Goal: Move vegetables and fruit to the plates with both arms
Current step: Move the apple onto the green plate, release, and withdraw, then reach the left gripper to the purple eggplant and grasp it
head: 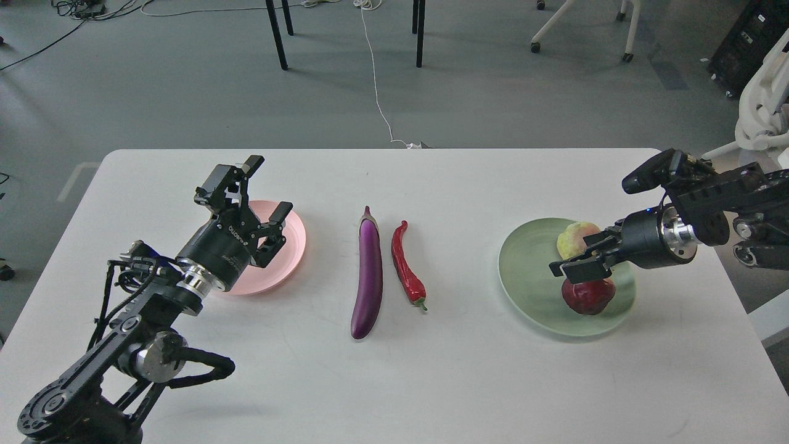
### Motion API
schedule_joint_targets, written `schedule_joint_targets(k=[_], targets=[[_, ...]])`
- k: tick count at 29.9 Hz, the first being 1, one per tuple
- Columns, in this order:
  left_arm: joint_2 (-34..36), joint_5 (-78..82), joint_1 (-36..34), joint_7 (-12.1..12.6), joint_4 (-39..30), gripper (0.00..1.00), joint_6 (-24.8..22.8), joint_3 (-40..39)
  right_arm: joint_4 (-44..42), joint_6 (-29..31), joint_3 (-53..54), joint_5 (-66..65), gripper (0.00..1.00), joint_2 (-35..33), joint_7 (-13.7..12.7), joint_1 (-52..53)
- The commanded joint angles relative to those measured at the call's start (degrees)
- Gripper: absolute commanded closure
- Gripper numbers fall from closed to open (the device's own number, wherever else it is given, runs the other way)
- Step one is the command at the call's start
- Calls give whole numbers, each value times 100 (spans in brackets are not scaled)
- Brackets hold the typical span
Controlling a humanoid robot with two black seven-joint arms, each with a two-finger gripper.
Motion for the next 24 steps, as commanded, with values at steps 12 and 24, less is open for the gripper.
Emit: schedule_joint_targets(k=[12, 24], targets=[[626, 3792, -1341, -172, -124, 1, -128, 1660, -361, 98, 5663, 5612, 3, -1154, -1, -4666], [626, 5766, -3573, 899, 631, 2, -637, 4122, -862, 1223, 7204, 6812, 3, -987, -1, -6401]])
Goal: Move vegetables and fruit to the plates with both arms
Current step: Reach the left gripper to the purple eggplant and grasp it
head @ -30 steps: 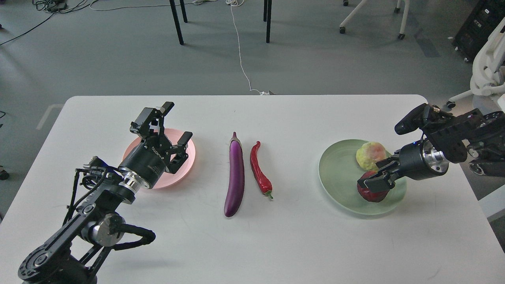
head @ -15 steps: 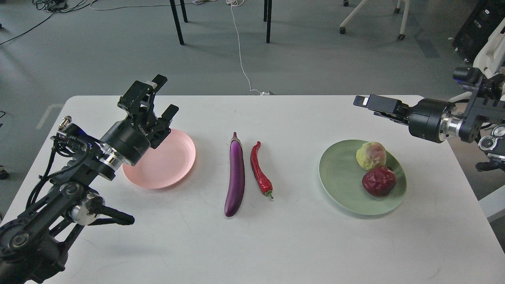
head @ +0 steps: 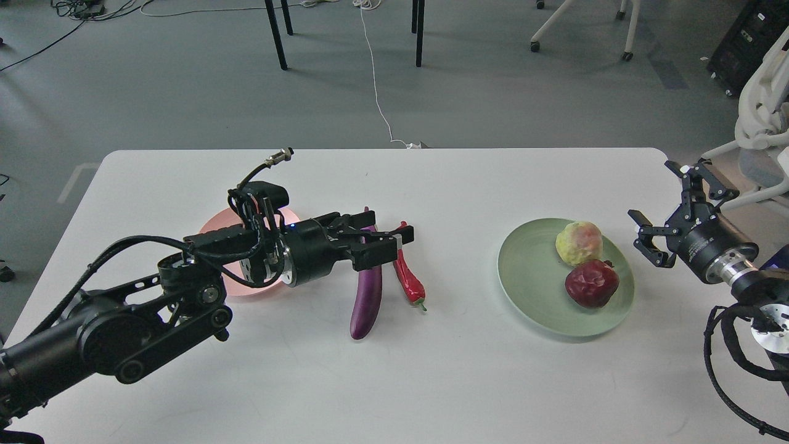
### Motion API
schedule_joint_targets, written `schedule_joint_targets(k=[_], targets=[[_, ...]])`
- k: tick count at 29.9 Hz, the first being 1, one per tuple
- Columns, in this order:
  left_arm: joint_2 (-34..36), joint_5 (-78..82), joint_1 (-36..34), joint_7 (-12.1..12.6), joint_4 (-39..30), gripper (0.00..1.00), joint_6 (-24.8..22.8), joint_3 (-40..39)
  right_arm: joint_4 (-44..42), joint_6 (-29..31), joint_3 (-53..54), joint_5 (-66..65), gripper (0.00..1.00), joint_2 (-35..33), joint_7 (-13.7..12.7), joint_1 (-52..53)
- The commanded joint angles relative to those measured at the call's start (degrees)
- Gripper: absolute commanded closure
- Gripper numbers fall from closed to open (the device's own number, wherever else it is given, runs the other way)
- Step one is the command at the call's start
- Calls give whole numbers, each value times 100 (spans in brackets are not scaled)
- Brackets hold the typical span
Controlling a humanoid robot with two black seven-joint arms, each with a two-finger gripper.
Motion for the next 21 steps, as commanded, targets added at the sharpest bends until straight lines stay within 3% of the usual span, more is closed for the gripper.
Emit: schedule_joint_targets(k=[1, 5, 9, 14, 21], targets=[[-35, 22, -693, 445, 413, 3, -336, 650, -14, 9, 35, 8, 3, 9, 1, -77], [-421, 22, -1361, 560, 1124, 3, -714, 1134, -14, -9, 44, 0, 3, 9, 1, -68], [-668, -4, -1644, 604, 1793, 3, -776, 1442, -14, -9, 44, -9, 3, 0, 1, -68], [-879, -118, -1644, 622, 1978, 4, -1075, 1469, -14, -9, 26, -35, 3, -26, 1, -77], [-897, -162, -1363, 683, 2022, 6, -1093, 1478, -14, 9, 9, -62, 3, -44, 1, -77]])
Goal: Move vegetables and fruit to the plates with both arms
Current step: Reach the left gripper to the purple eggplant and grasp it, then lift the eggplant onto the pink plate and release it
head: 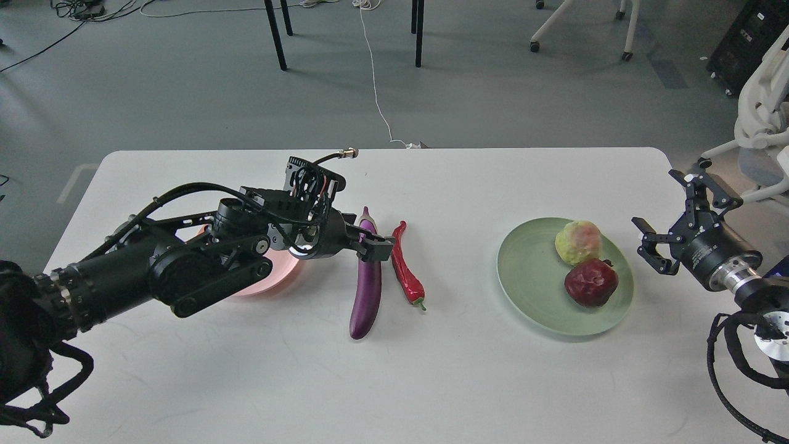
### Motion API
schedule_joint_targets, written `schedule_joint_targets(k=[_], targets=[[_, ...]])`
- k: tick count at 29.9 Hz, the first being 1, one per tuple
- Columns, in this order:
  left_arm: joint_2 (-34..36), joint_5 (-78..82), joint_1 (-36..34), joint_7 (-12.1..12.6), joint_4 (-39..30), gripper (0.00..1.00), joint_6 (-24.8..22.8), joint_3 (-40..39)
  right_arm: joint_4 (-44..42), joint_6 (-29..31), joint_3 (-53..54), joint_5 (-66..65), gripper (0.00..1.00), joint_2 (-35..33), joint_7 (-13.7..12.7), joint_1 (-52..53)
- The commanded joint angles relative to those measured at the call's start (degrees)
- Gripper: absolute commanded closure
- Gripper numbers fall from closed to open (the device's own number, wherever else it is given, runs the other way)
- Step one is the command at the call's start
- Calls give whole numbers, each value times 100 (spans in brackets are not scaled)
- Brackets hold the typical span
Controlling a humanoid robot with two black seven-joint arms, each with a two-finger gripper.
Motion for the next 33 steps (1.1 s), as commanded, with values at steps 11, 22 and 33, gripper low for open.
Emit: schedule_joint_targets(k=[11, 22, 33], targets=[[-3, -88, 307, -12, 116, 23, -16, -8, -4, 10, -34, -19, 3, 4, 0, 0], [5, -430, 307, 120, 107, 88, -25, -8, -4, 10, -51, -19, 3, 13, 0, 0], [198, -1439, 166, 217, -120, 92, 2, -394, 5, -7, 1, -19, 3, 39, 0, -9]])
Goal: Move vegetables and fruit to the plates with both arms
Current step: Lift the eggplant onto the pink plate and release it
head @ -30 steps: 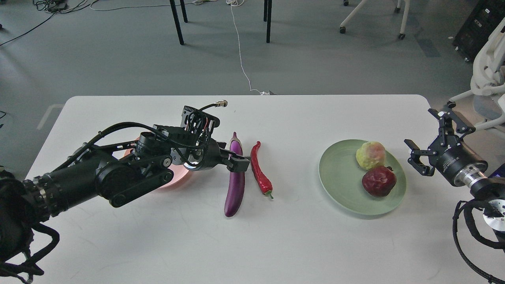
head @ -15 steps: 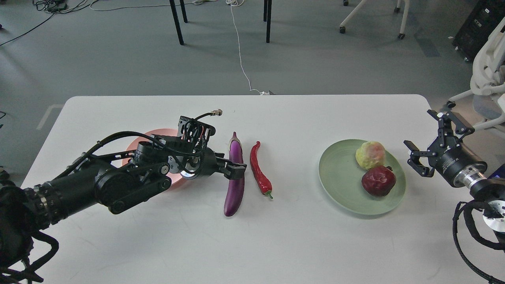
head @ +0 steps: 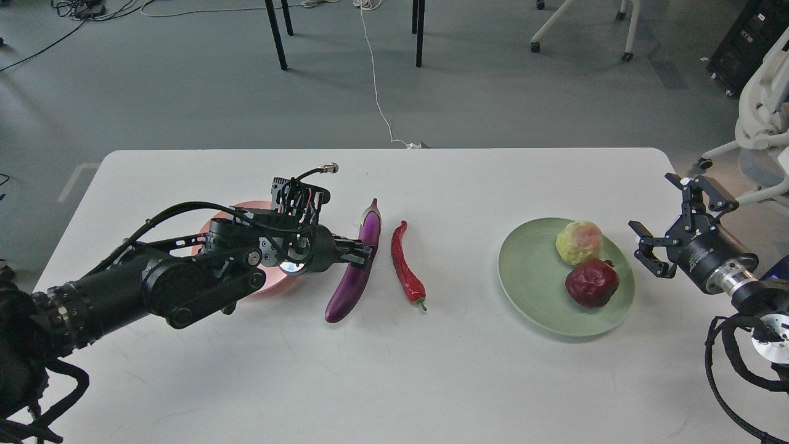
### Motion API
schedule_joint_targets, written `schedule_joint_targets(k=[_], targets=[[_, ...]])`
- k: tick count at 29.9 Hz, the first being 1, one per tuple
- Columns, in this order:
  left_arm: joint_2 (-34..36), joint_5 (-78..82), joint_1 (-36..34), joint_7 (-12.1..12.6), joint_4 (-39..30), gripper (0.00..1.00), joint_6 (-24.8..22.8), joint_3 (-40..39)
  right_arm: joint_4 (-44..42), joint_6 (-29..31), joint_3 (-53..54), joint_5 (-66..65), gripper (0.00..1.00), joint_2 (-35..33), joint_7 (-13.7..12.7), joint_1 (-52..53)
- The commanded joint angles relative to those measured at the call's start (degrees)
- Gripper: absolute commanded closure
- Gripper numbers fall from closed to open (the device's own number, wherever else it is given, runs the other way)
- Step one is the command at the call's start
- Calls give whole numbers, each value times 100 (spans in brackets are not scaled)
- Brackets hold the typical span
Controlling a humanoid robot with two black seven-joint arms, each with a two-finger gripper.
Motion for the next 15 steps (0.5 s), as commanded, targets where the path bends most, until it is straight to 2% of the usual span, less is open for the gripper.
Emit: schedule_joint_targets(k=[1, 5, 7, 10, 13, 15], targets=[[230, -809, -161, -8, -240, 92, -14, -293, 8, -2, 38, 0, 3, -9, 0, 9], [942, -1207, -618, -130, -382, 91, -119, -311, -1, -2, 47, 0, 3, -18, 0, 9], [1267, -1198, -645, -323, -382, 91, -294, -276, -1, -2, 38, 1, 3, -9, 0, 9], [1759, -1180, -557, -631, -338, 89, -365, -241, -1, 15, 29, 0, 3, 9, 0, 0], [1997, -1137, -303, -684, -286, 85, -348, -144, -1, 15, 29, 0, 3, 18, 0, 0], [2103, -979, -101, -833, -251, 79, -330, -135, -1, 15, 38, 0, 3, 18, 0, 0]])
